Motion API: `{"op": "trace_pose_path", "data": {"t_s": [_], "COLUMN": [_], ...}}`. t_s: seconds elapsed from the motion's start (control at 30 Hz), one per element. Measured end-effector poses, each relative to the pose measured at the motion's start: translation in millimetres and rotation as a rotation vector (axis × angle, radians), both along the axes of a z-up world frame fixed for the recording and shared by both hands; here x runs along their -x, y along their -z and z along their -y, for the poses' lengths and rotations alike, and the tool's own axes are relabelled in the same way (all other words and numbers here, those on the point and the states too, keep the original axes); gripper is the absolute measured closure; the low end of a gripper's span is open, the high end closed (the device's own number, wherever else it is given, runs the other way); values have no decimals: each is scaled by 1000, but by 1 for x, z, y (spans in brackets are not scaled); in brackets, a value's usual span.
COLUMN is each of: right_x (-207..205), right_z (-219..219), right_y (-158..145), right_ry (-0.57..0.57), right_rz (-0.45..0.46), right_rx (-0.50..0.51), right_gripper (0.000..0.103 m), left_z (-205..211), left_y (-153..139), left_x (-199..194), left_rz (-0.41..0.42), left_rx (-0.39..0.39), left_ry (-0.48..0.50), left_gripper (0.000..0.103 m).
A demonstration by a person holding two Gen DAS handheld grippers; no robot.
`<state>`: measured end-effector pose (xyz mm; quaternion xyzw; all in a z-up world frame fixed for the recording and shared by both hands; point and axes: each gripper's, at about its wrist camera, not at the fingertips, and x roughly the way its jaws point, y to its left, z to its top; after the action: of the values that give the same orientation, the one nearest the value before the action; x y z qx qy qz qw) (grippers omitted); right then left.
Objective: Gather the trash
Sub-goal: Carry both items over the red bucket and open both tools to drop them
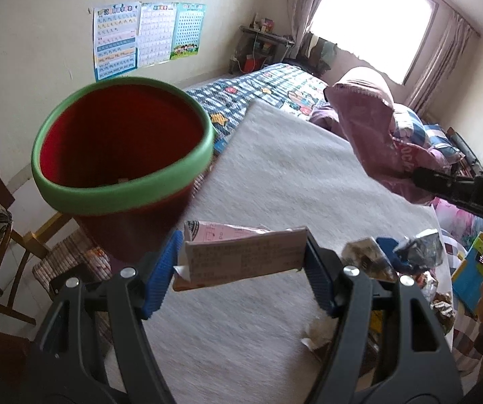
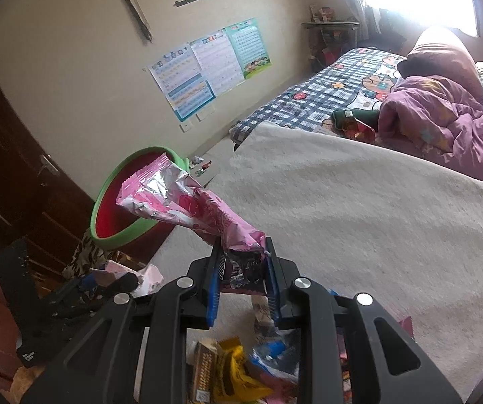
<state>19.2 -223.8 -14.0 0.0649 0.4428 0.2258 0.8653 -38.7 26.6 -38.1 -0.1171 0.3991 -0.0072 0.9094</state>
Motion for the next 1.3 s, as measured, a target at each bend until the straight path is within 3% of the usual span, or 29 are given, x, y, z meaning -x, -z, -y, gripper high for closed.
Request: {"op": "trace_pose_path", "data": {"t_s": [0.63,0.97,1.3], "right_x": [-23,-40,-66], "right_z": [-50,-91,-154], "right_y": [5,1,1], "right_ry": [74,20,-91], "right_rz": [-15,-9,-19], "right_rx": [12,-6,-4], "right_gripper": [81,81,80], "left_z": [-75,-112,-131], "left_y": [-11,-16,5], "left_x": [-46,-64,-83], "left_rz": [46,61,3], "left_rx": [-22,-23,-18], "left_ry": [8,-54,-83], "left_gripper": [36,36,36]}}
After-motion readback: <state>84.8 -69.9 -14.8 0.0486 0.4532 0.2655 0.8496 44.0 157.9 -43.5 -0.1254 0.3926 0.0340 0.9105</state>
